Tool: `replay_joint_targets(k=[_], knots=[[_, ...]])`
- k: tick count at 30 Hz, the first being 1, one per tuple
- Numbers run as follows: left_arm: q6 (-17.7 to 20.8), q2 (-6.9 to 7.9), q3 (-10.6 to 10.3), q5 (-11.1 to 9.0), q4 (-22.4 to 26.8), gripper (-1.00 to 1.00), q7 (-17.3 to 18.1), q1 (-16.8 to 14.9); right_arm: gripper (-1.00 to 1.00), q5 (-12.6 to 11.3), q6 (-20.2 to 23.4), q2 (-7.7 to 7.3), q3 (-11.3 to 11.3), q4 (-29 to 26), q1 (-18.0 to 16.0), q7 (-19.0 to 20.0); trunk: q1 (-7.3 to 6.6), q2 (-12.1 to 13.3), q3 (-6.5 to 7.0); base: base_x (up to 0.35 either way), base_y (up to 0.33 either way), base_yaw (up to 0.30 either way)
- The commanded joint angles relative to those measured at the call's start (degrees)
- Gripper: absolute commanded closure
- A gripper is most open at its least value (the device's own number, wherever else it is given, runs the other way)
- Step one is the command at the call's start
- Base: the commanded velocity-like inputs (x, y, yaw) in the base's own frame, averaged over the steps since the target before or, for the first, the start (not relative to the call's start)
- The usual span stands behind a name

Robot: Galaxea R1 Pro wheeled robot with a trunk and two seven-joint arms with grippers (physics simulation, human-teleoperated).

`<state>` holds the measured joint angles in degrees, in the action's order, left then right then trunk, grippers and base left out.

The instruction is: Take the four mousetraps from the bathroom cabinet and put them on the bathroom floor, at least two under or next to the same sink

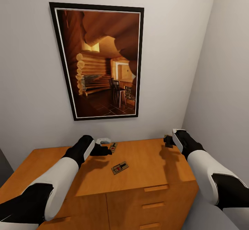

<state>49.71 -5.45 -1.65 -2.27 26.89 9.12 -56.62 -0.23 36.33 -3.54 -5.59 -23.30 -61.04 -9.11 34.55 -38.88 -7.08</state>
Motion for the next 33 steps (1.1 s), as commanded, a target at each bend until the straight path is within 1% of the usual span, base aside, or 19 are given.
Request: replay_joint_targets(k=[1,3,8,10,13,20,33], knots=[[0.2,-0.30,-0.2,-0.1,0.0,-1.00,0.0,0.0,1.00,-0.2,0.2,0.03,-0.2,-0.1,0.0,-0.2,0.02,-0.1,-0.10,0.000,0.000,0.000],[0.2,-1.86,-0.2,-0.1,0.0,-1.00,0.1,0.0,1.00,-0.3,0.2,0.05,-0.2,-0.1,0.0,-0.2,0.02,-0.1,-0.10,0.000,0.000,0.000],[0.2,-3.78,-0.3,-0.2,0.0,-1.00,0.1,0.0,1.00,-0.3,0.2,0.06,-0.2,-0.1,0.0,-0.2,0.02,-0.1,-0.10,0.000,0.000,0.000],[0.3,-4.20,-0.3,-0.4,0.0,-1.00,0.1,0.0,1.00,-0.3,0.2,0.04,-0.2,-0.1,0.0,-0.2,0.02,-0.1,-0.10,0.000,0.000,0.000],[0.3,-4.54,-0.3,-0.5,-0.1,-1.00,0.1,0.0,1.00,-0.2,0.2,0.03,-0.1,-0.1,0.0,-0.2,0.02,-0.1,-0.10,0.000,0.000,0.000],[0.3,-4.54,-0.4,-0.7,-1.7,-1.00,0.0,0.0,1.00,-0.3,0.2,0.02,-0.1,0.0,0.0,-0.2,0.02,-0.1,-0.10,0.000,0.000,0.000],[0.2,-4.54,-0.5,-0.4,-2.3,-1.00,-0.7,0.0,1.00,-0.2,0.2,-0.02,-0.1,-0.1,0.0,-0.1,0.02,-0.1,-0.10,0.000,0.000,0.000]])
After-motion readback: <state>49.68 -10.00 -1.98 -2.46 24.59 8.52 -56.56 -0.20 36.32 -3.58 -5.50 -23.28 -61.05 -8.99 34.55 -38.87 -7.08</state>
